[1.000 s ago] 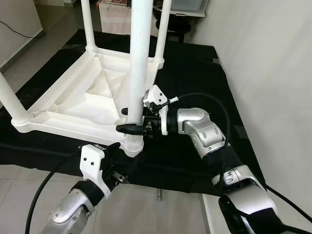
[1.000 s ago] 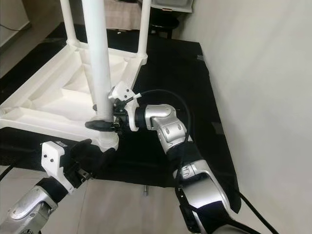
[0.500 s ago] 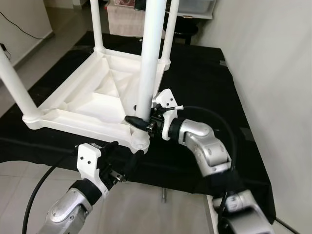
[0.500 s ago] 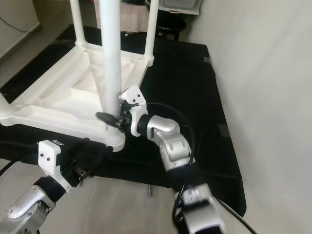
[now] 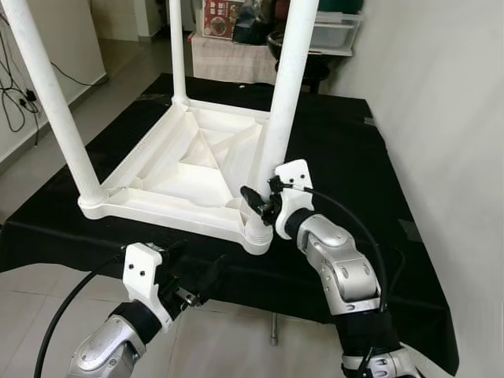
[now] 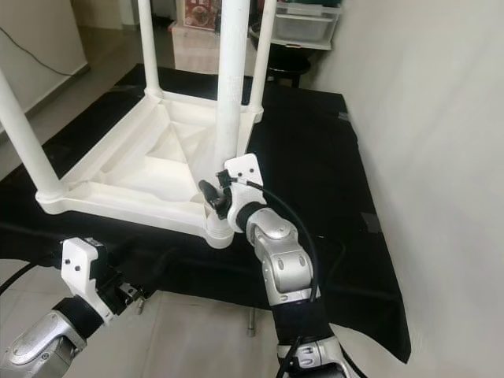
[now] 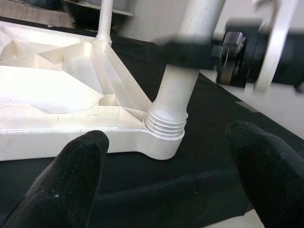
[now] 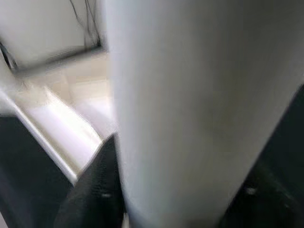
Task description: Building children table
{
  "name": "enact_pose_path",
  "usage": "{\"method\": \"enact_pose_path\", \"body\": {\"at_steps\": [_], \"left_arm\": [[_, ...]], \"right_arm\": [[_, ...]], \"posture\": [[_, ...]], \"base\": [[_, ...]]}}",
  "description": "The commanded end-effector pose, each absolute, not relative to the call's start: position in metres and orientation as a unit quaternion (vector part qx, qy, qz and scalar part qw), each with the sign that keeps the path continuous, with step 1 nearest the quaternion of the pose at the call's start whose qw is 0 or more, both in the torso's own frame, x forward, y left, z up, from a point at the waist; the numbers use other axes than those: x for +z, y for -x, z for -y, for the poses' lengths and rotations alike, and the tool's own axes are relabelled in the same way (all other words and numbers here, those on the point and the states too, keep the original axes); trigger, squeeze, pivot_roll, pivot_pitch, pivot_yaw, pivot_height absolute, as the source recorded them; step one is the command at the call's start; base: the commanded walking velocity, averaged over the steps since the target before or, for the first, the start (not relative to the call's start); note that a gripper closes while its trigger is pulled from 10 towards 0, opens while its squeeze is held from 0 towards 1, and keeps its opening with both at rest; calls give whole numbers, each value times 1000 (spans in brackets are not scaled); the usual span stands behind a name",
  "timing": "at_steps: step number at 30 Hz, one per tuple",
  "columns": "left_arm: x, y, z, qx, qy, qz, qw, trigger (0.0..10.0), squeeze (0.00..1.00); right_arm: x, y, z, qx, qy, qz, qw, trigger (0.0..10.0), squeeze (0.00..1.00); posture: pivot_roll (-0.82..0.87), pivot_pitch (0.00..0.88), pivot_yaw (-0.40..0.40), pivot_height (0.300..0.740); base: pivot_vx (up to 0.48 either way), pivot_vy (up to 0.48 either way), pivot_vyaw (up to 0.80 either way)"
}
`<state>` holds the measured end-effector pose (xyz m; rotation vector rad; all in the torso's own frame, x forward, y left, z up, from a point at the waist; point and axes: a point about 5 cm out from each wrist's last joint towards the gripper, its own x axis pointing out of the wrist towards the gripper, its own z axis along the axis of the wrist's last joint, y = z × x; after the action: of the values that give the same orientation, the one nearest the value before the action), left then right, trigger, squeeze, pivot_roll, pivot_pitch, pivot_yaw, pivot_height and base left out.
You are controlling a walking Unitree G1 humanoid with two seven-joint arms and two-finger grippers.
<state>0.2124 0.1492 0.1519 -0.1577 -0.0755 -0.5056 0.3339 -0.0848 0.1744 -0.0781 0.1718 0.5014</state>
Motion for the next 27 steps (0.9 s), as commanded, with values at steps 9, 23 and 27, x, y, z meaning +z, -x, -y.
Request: {"method": "enact_pose_path", "body": {"at_steps": [9,23,27], "left_arm": [[146,-212,-145,-251,84,26,964,10000,0],[150,-207,-143,-252,85,27,964,10000,0],[151,-205,-143,-250,85,26,964,10000,0]], "right_arm": [[199,-338,72,464,36,-44,884,10000,1000],[222,-354,59,599,77,-8,797,2588,0],[222,-357,54,622,67,-2,780,0,0]], "posture": [[3,95,-115,740],[30,136,-108,740],[40,148,-105,740]], "base": [[0,0,0],[0,0,0],[0,0,0]]}}
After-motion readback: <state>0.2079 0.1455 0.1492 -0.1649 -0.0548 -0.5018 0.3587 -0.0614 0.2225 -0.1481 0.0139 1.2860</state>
